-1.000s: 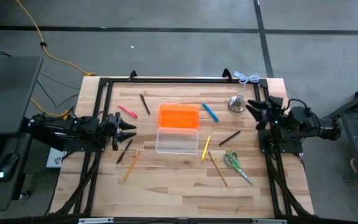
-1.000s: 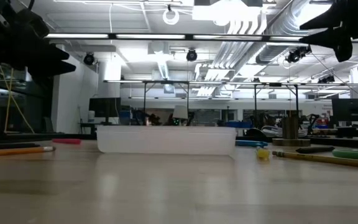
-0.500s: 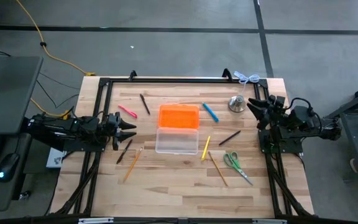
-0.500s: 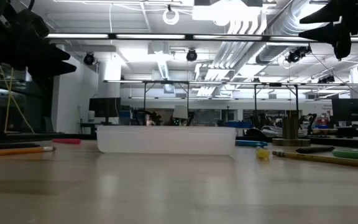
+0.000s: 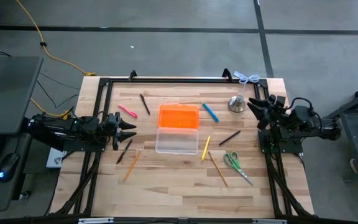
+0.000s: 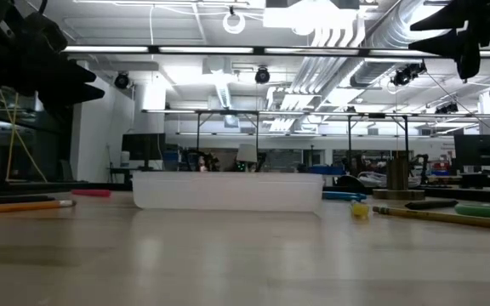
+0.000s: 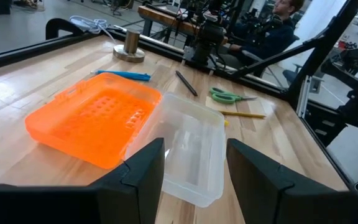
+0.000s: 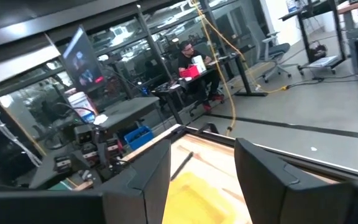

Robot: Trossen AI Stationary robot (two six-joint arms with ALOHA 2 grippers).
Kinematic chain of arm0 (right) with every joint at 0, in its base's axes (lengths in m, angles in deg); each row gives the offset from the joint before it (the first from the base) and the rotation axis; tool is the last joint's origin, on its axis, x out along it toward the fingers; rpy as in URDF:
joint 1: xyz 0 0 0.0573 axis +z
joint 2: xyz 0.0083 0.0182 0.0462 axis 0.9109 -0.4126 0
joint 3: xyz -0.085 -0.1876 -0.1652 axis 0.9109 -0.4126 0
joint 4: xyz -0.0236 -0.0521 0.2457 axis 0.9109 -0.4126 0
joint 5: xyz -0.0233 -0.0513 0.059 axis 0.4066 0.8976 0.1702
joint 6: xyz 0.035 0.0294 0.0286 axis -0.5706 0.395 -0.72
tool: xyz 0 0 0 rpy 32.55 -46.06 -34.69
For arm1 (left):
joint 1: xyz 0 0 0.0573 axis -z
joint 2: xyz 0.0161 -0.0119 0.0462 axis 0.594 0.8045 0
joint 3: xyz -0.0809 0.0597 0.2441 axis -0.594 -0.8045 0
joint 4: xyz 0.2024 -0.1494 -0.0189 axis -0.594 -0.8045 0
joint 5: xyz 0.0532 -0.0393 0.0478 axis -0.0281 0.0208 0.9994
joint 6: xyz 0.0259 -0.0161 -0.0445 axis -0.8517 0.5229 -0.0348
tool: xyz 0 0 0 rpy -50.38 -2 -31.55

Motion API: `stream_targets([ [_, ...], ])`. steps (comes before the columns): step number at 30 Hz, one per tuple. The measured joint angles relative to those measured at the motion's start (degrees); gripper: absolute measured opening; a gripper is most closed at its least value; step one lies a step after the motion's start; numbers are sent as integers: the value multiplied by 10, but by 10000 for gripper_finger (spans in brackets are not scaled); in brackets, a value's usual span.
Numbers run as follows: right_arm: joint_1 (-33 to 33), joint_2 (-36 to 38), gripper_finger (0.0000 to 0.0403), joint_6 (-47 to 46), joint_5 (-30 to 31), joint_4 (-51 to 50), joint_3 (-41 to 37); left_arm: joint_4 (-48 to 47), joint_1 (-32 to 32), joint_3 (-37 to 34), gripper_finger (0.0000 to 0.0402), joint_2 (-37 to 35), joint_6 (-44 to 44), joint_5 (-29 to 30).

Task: Pick & place school supplies into a supply box
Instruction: Put the blue pen into the orange supply box

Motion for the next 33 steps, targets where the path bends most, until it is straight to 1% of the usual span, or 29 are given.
stream_targets([
  [6,0,-4,156,2,-15,25,0,-13,0,1,206,0,0,0],
  [10,0,-28,151,31,-15,61,0,-18,0,2,206,0,-12,-1],
  [15,0,-94,150,78,-21,142,0,-20,0,2,201,0,-16,-1],
  [19,0,-154,149,96,-28,202,0,-21,0,2,200,0,-18,-1],
  [27,0,-252,149,100,-31,295,0,-23,0,2,200,0,-43,3],
  [33,0,-312,149,106,-58,377,1,-23,0,2,200,0,-46,3],
])
